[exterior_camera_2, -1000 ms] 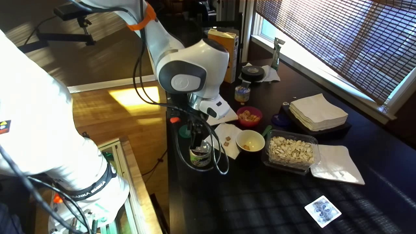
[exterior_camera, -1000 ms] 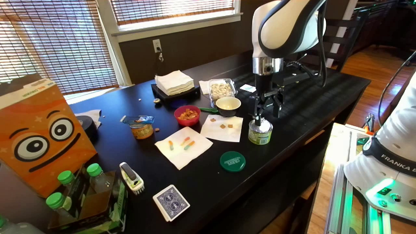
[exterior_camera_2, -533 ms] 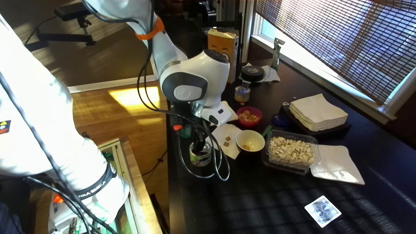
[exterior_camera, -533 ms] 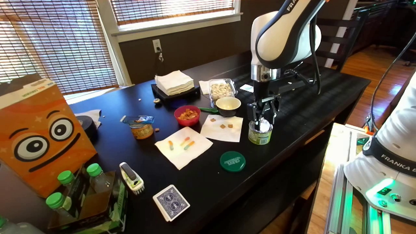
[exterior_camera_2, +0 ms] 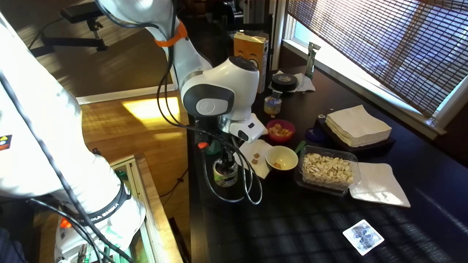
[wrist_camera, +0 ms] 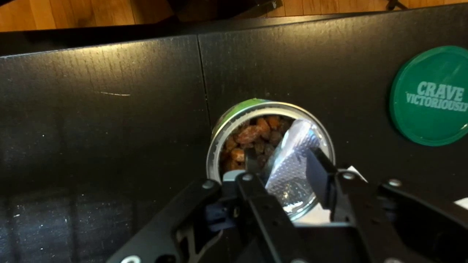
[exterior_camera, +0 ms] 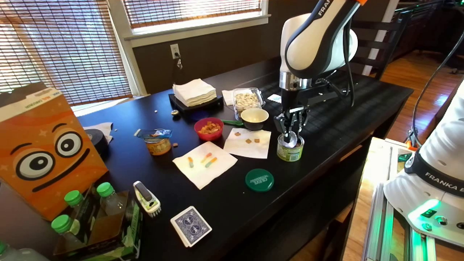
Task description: Open the yellow can then place some of the contents in the can into the white bowl.
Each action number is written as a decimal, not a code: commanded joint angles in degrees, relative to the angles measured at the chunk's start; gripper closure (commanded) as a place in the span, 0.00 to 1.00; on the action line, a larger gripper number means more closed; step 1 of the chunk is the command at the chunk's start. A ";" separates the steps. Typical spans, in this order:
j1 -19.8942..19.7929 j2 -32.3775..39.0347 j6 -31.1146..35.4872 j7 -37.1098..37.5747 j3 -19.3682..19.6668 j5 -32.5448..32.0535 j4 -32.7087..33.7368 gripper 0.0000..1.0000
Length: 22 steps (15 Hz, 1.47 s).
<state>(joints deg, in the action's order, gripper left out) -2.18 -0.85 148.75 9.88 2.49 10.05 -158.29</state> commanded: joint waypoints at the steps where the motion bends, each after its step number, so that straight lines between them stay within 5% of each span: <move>1: -0.14 -0.50 1.52 0.16 0.05 1.42 0.06 0.64; 6: 0.08 -0.94 -0.79 -4.64 0.23 11.37 1.12 0.81; 9: -0.41 -1.03 -0.51 -3.59 0.60 14.08 1.21 1.00; 16: -0.78 -1.72 -1.54 -0.92 1.30 14.96 1.57 0.98; 22: -1.34 -0.85 -4.46 10.28 1.61 15.20 3.49 0.98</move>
<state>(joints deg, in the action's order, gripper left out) -2.92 -1.24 147.16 15.83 3.83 23.52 -156.27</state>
